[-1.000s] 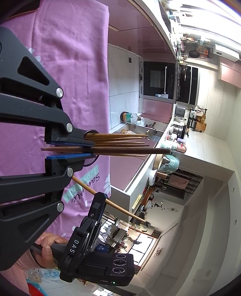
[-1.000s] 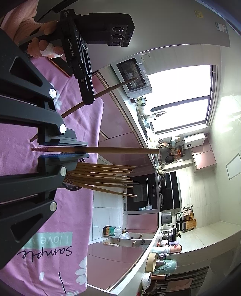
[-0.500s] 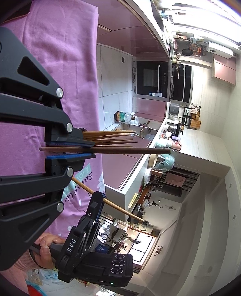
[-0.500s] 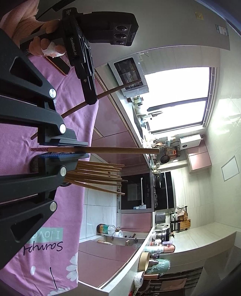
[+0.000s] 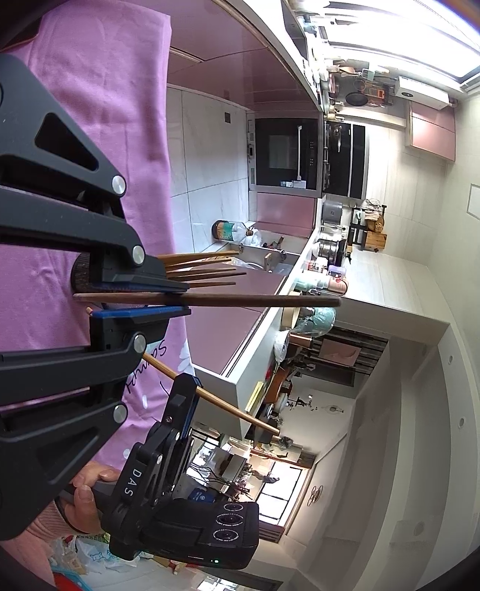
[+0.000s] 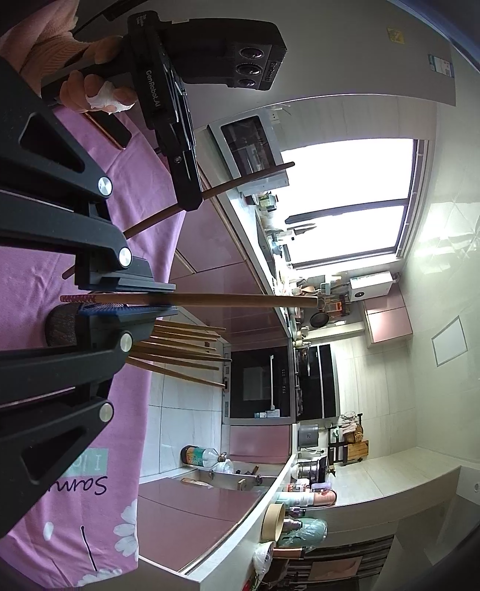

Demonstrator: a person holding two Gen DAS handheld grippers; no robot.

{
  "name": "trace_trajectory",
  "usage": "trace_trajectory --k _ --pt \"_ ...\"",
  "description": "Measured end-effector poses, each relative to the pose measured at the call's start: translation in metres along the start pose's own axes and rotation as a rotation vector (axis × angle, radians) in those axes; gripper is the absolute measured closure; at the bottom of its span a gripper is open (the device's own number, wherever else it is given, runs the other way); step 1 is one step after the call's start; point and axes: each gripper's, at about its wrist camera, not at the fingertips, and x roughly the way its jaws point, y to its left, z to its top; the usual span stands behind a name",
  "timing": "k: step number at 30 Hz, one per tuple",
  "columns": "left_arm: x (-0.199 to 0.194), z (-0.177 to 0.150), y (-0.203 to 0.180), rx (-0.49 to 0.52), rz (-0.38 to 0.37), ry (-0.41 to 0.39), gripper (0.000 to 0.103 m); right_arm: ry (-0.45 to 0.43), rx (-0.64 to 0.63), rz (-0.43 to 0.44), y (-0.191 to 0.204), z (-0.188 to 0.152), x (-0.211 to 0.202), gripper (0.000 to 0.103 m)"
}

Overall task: Organize utensils
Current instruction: 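Lower the right tool's chopstick into the mesh cup while the left tool inserts its own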

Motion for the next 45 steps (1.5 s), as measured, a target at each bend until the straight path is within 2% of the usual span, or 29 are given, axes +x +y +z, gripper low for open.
trace_trajectory --k 45 --pt "-0.001 0.021 -0.004 0.008 0.002 -0.030 0.095 -0.017 -0.011 -0.012 -0.001 0.013 0.004 0.098"
